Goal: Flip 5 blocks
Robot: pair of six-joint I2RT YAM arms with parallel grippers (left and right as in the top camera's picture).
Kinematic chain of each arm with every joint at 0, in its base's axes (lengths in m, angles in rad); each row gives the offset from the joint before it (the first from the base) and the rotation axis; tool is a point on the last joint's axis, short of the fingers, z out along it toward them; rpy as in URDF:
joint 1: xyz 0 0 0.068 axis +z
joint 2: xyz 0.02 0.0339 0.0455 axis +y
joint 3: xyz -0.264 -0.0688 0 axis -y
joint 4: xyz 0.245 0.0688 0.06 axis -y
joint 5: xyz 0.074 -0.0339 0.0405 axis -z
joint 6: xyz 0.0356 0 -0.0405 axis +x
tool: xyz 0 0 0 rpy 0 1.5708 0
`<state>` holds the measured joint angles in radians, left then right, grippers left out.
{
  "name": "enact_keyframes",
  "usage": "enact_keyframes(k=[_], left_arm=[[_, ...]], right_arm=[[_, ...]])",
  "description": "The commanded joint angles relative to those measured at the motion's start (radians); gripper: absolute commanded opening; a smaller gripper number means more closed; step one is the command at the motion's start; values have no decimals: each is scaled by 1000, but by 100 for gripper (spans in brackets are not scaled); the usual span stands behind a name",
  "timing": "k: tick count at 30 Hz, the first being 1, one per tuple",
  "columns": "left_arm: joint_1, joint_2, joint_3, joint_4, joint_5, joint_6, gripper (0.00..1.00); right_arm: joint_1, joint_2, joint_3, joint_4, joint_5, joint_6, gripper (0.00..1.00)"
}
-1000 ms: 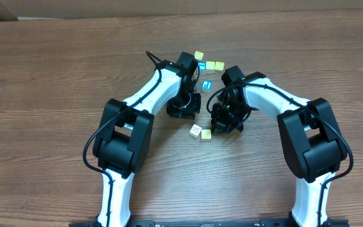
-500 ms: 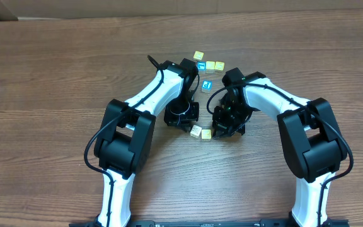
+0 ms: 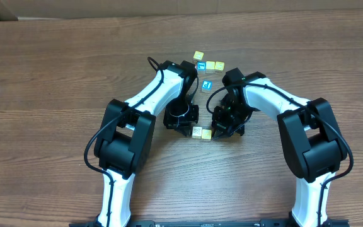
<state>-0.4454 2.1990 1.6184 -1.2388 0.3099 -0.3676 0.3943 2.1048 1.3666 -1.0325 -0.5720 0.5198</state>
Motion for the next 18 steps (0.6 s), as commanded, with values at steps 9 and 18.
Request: enact_keyframes(k=[9,18], left_arm=[[23,-8,146,79,-82,5,4],[-28,-6,118,203,-85,-2,4]], right_arm=[[2,-8,-6,21,68,9,5],[-41,-8,-6,64,205,61,5]])
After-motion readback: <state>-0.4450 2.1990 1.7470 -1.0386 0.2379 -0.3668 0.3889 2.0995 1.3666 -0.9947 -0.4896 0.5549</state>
